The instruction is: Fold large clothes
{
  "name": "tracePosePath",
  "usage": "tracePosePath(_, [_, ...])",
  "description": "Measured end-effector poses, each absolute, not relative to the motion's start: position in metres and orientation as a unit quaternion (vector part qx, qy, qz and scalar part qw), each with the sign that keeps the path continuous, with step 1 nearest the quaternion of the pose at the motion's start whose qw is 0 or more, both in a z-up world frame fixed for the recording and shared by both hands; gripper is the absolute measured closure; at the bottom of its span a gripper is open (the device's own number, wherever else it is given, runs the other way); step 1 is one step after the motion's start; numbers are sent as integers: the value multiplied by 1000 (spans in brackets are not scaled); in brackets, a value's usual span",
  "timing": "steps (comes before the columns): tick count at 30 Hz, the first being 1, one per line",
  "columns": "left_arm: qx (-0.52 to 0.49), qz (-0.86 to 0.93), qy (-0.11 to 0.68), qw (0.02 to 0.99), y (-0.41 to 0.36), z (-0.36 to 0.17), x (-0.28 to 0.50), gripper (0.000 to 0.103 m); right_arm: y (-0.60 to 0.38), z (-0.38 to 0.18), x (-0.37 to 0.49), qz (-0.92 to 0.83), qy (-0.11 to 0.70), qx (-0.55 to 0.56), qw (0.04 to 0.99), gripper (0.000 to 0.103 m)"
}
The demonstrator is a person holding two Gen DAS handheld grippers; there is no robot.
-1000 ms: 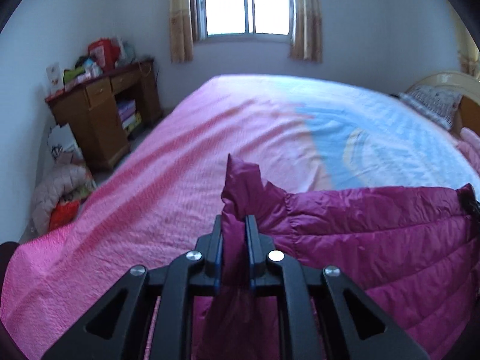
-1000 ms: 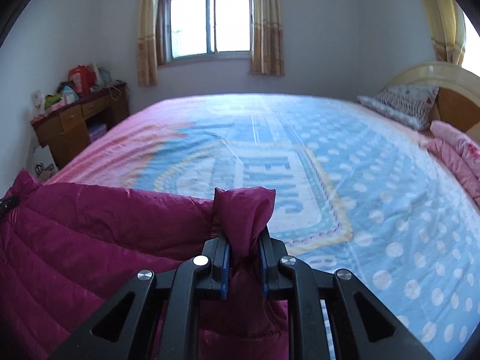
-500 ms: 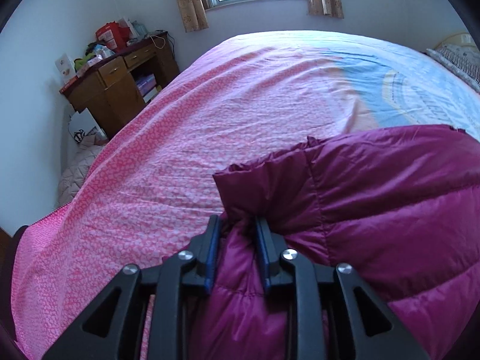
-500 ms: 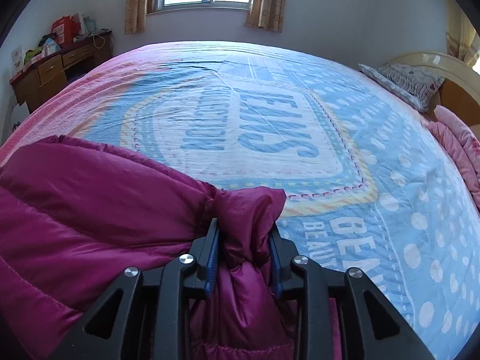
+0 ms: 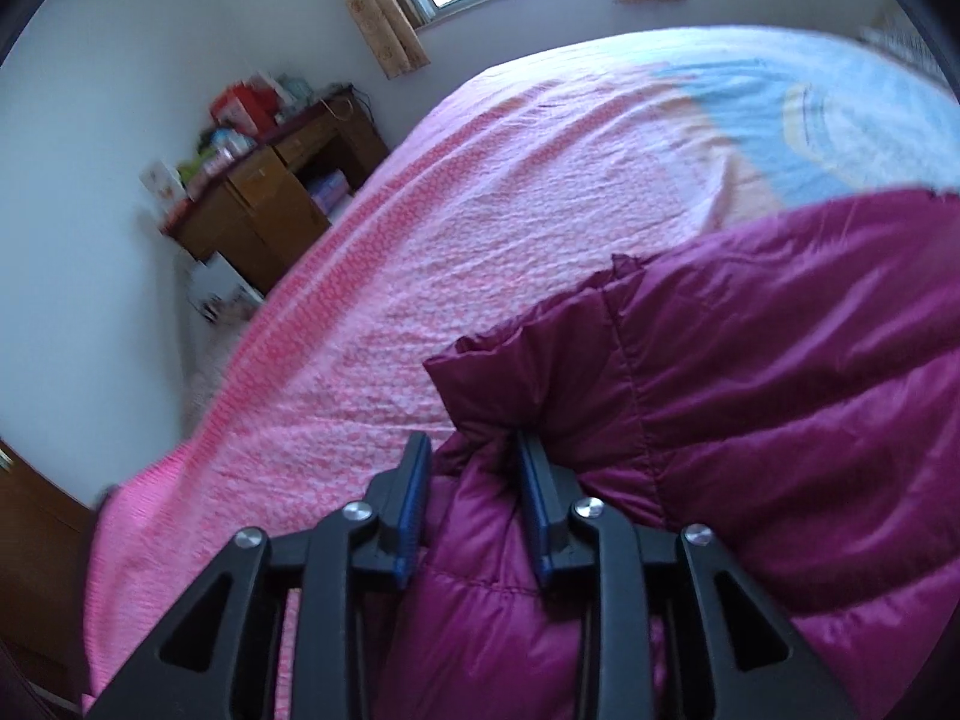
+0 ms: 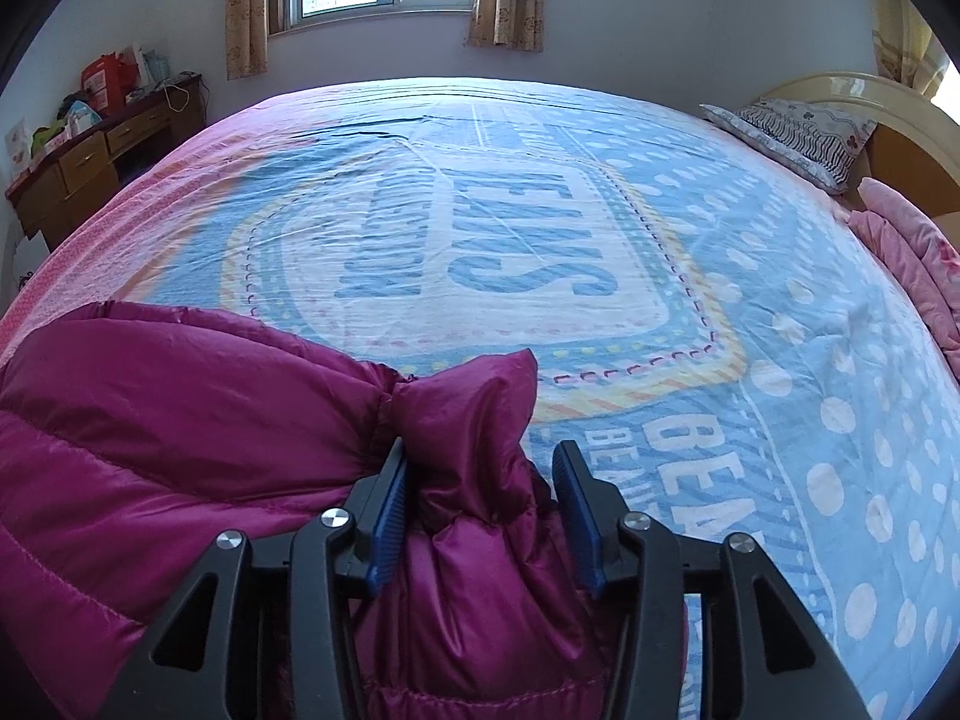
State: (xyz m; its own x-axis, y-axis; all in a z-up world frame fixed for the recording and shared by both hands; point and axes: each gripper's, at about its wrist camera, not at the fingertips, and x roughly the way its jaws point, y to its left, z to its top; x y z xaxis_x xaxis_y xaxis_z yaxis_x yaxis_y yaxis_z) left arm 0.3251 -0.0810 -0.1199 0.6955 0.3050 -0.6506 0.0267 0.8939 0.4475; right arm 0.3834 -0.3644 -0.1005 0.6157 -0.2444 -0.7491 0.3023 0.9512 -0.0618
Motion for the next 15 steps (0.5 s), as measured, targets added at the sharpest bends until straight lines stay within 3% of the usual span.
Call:
tracePosePath(4, [223, 81, 380, 894, -80, -120, 325, 71, -383, -87, 375, -135, 410, 83, 898, 53])
tracePosePath(8, [222, 80, 380, 894, -77, -119, 324, 71, -362, -20, 312, -170, 298, 39, 938, 53])
tracePosePath(15, [216, 82, 377, 897, -75, -116, 322, 68, -271, -30, 284, -8, 336, 80, 938, 53])
